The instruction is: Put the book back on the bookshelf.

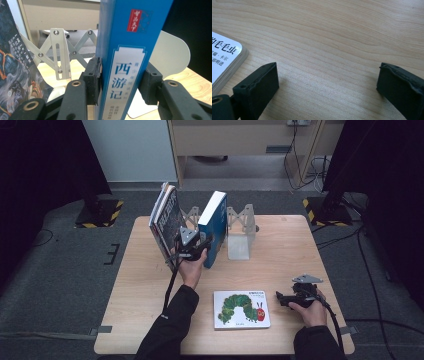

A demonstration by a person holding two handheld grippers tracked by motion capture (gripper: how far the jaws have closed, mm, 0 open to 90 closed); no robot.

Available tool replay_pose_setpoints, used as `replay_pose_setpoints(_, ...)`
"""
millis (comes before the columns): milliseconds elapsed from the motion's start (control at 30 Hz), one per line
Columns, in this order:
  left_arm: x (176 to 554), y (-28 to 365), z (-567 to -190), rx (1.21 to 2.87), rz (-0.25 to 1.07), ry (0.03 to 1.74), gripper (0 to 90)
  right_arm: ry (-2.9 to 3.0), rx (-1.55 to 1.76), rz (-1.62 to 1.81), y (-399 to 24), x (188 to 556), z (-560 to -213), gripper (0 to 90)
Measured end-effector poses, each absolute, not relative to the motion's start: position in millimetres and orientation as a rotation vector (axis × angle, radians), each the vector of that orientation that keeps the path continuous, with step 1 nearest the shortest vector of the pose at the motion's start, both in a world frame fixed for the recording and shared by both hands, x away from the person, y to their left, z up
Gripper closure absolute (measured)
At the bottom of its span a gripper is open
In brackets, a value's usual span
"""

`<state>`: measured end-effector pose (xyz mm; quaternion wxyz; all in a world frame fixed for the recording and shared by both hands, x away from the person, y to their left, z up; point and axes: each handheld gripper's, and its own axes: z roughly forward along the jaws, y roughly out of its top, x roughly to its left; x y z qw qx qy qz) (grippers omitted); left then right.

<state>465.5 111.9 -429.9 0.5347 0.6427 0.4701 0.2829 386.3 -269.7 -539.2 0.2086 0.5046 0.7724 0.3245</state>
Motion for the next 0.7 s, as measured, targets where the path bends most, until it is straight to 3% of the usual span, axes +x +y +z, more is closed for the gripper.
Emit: replay_pose_setpoints(700,475.3,93.9,-428.8,1.577,0.663,1.091,54.4,2.149,1.404,0.902,-269.8,386.3,-539.2,4.0)
